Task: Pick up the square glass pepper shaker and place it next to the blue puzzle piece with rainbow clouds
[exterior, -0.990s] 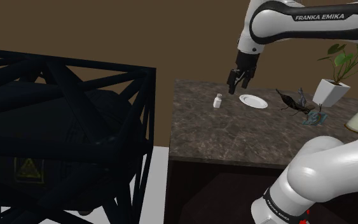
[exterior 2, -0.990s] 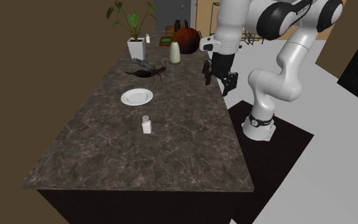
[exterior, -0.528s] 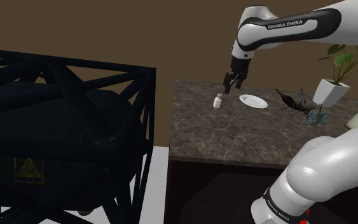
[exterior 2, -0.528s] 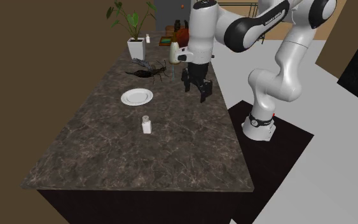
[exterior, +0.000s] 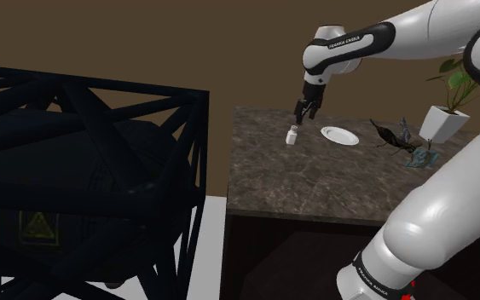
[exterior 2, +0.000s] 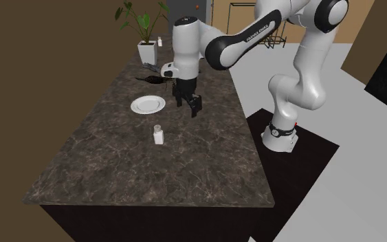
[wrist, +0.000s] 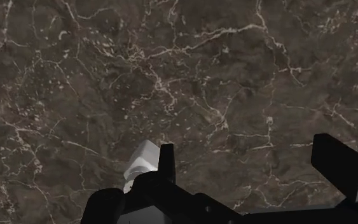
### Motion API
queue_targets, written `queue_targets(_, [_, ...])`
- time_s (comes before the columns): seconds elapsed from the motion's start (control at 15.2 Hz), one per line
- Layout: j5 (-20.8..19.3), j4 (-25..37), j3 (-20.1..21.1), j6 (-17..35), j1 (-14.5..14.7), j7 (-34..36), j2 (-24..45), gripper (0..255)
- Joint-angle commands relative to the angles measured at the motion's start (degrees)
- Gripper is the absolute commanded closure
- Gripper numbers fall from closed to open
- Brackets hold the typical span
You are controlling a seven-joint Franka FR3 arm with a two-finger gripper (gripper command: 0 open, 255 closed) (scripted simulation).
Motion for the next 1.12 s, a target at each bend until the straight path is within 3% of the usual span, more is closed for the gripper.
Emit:
queue_targets(0.0, [1.8, 3.0, -1.3, 1.4, -0.4, -3.0, 4.6, 0])
queue_targets(0.59, [11.9, 21.5, -2.8, 2.4, -5.4, -15.0, 26.2, 0])
queue_targets(1.06, [12.8, 19.5, -2.3, 6.4, -5.9, -15.7, 28.3, 0])
